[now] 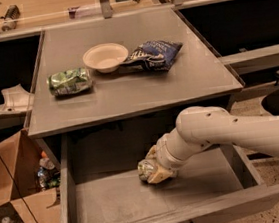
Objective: Pick 7up can from top drawer and place on counter
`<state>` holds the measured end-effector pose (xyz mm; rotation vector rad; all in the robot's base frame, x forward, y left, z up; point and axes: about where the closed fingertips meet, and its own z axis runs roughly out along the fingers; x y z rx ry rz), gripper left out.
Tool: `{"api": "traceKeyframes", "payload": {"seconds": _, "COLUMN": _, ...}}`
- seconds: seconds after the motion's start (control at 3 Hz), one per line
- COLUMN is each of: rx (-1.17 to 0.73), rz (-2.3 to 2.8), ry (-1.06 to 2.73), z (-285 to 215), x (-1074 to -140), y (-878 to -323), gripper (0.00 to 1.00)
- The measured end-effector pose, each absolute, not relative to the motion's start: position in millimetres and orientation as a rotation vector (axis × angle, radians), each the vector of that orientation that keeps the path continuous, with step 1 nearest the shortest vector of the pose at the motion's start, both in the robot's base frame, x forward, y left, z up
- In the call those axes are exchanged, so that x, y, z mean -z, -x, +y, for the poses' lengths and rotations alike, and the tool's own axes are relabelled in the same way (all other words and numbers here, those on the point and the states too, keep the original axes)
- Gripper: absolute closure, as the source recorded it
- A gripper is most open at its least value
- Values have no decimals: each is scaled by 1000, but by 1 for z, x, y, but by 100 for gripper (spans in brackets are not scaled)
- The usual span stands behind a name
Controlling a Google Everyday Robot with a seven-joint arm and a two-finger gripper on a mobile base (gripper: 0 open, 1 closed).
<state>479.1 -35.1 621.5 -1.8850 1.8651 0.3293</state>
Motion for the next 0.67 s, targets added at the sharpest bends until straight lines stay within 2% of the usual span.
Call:
{"api": "traceKeyframes", "payload": {"seconds": 0.33, "rx": -329, "rz": 1865, "ry": 1885, "z": -35, "x": -622, "y": -479, "gripper": 100}}
{"api": "traceKeyframes", "payload": {"seconds": 0.67, "rx": -330, "rz": 1867, "ry": 1886, "z": -35, "x": -622, "y": -479, "gripper": 100}}
